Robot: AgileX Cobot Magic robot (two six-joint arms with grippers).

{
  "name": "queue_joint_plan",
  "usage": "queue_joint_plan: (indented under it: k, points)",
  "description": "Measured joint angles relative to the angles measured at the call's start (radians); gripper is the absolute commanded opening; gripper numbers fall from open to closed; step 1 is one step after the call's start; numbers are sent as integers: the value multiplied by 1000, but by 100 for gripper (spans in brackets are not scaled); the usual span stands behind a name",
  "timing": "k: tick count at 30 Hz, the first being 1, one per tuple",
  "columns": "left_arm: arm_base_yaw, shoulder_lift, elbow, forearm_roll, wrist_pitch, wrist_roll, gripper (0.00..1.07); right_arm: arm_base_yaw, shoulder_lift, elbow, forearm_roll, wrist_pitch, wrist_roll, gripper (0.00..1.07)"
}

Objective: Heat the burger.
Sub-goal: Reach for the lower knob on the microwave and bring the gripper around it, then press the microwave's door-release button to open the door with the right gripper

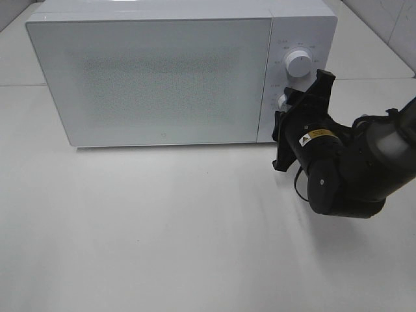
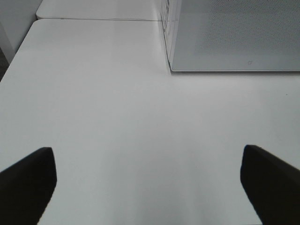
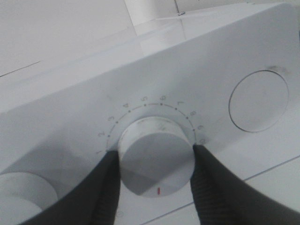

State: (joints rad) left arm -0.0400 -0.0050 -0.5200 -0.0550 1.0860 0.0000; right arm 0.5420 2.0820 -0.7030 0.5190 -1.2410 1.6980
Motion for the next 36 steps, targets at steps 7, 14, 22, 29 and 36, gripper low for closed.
queue_joint_plan:
  k: [7, 14, 22, 29, 36]
  points:
    - [0, 0, 0, 0, 0, 0, 101, 0, 0, 1, 2, -2, 0, 37]
    - [0, 0, 0, 0, 0, 0, 101, 0, 0, 1, 3, -1, 2, 41]
    - [0, 0, 0, 0, 0, 0, 101, 1, -1, 2, 2, 8, 27, 62]
    - [0, 0, 0, 0, 0, 0, 101, 4, -1, 5, 6, 34, 34, 71]
    - [0, 0, 0, 0, 0, 0, 101, 8, -1, 5, 12, 35, 52, 71]
